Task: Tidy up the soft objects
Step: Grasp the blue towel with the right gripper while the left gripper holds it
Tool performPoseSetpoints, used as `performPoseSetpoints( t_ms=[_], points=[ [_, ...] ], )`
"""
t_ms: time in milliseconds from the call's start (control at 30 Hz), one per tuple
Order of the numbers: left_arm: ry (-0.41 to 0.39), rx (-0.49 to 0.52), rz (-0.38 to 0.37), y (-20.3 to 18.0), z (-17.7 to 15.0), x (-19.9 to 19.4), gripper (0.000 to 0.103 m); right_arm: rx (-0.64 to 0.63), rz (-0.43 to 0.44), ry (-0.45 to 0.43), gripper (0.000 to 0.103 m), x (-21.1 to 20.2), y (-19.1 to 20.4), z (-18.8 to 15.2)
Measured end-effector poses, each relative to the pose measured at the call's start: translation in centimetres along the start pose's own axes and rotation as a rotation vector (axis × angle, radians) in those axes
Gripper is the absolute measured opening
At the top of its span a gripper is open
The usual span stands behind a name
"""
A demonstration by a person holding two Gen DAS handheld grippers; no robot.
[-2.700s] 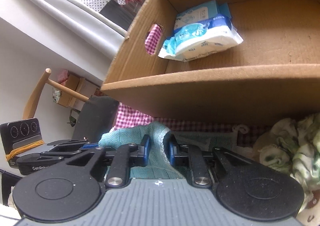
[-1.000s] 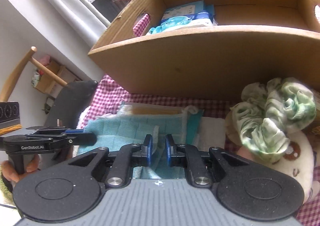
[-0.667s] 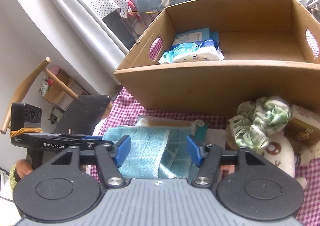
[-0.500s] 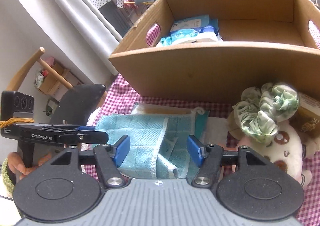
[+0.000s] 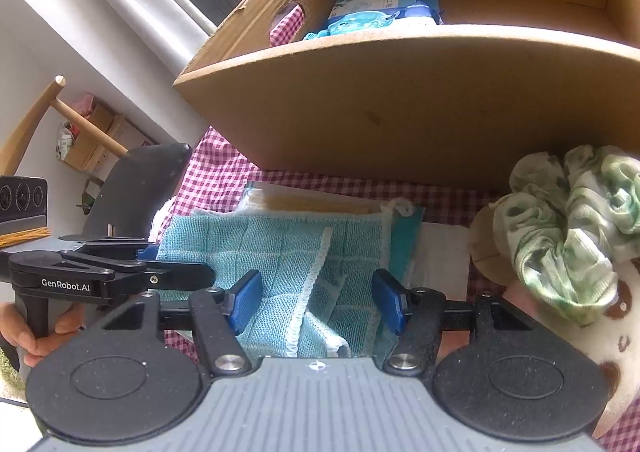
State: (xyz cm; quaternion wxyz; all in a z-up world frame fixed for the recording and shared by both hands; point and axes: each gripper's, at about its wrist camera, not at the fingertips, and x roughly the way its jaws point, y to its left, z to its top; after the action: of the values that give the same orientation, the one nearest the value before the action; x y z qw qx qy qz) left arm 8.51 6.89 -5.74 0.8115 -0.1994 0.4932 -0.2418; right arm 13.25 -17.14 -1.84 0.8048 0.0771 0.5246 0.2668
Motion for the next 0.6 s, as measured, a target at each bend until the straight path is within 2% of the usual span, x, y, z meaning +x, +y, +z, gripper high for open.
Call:
performPoseSetpoints(
  t_ms=[600],
  points=[
    [0.003, 0.041, 0.019, 0.14, 0.26, 0.51, 0.04, -0.07, -0.045, -0.053, 0.067, -0.17, 0.25, 0.4]
  ],
)
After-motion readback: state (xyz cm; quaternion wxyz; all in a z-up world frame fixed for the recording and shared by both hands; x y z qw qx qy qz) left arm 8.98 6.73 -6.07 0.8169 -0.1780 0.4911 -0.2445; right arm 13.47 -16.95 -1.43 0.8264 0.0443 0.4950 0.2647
